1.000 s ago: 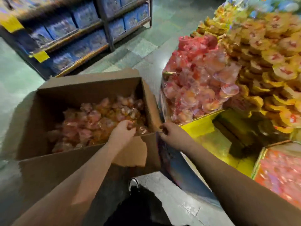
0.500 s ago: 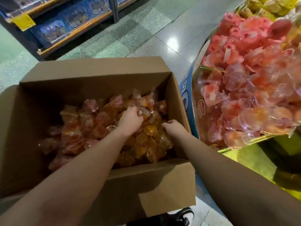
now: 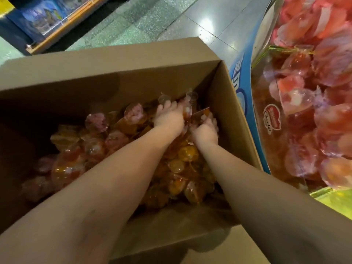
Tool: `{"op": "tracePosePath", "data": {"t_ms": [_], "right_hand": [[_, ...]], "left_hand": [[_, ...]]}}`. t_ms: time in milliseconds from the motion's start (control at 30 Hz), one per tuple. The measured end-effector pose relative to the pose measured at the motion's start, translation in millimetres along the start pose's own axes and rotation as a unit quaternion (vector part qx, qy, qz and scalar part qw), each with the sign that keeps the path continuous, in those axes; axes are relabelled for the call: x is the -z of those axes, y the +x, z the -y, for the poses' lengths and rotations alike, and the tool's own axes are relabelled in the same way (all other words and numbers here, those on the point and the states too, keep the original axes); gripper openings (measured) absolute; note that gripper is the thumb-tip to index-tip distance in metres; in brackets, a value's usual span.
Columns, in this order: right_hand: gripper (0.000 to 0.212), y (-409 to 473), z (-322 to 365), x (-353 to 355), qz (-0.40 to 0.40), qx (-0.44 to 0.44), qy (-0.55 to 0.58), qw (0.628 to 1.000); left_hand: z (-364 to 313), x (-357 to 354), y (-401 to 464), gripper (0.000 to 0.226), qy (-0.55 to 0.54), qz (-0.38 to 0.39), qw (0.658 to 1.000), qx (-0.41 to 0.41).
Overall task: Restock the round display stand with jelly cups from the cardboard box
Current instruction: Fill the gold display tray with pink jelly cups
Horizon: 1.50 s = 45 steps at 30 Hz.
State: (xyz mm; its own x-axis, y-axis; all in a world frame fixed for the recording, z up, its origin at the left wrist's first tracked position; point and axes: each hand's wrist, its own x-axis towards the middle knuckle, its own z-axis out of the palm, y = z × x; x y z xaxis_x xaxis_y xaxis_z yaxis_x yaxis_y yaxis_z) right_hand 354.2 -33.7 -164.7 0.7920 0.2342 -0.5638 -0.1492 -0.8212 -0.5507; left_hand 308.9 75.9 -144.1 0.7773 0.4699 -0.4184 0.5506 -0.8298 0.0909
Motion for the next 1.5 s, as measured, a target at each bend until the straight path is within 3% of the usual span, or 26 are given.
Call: {"op": "tracePosePath", "data": {"t_ms": [167,300,433,533,633,800,900,1000,1100,1233,1500], "right_hand": [[0.084,12.4,0.0,-12.3,-0.056,0.002,-0.084,0.995],[0.066,13.0,-2.6,-15.9,-0.071,0.01,-0.103,0.992],[0.071,16.4,-2.6,-16.2,-0.045,0.043,-0.079,0.995],[0.059,17.1,4.2,-11.4,-0.03,0.039,-0.096,0.994],[0.045,4.7,5.6,1.1,-0.028,0.049,-0.072,0.996],[0.061,-59.7,4.2,48.4,-0.014,0.069,0.018,0.997],[0.059,-114.0,-9.6,88.8,0.015,0.095,0.076,0.992],[0.074,-161.9,-32.0,130.2,0.025,0.093,0.095,0.991],[0.064,-205.0,-55.0,174.2,0.012,0.103,0.141,0.984],[0.044,-262.7,-91.1,240.1,-0.008,0.115,0.197,0.974],[0.047,-341.8,-215.3,338.4,-0.119,0.085,0.243,0.959]], "left_hand": [[-2.1,-5.3,18.2,0.068,0.087,0.016,0.996,0.029],[-2.4,-6.6,19.3,0.069,0.074,0.016,0.996,0.04],[2.5,-7.4,7.4,0.067,0.035,-0.027,0.998,0.033],[10.3,-12.0,-5.3,0.061,-0.035,-0.06,0.996,0.047],[18.4,-10.8,-27.1,0.061,-0.18,-0.073,0.977,0.093],[21.2,15.2,-102.5,0.073,-0.404,-0.051,0.903,0.135],[8.6,39.7,-157.2,0.073,-0.471,-0.034,0.874,0.117],[-13.5,62.4,-204.6,0.069,-0.519,-0.021,0.851,0.083],[-41.7,81.8,-238.3,0.068,-0.55,0.003,0.834,0.051],[-97.5,102.1,-271.7,0.057,-0.552,0.036,0.833,0.002],[-244.5,100.7,-329.5,0.049,-0.516,0.11,0.837,-0.146]]}}
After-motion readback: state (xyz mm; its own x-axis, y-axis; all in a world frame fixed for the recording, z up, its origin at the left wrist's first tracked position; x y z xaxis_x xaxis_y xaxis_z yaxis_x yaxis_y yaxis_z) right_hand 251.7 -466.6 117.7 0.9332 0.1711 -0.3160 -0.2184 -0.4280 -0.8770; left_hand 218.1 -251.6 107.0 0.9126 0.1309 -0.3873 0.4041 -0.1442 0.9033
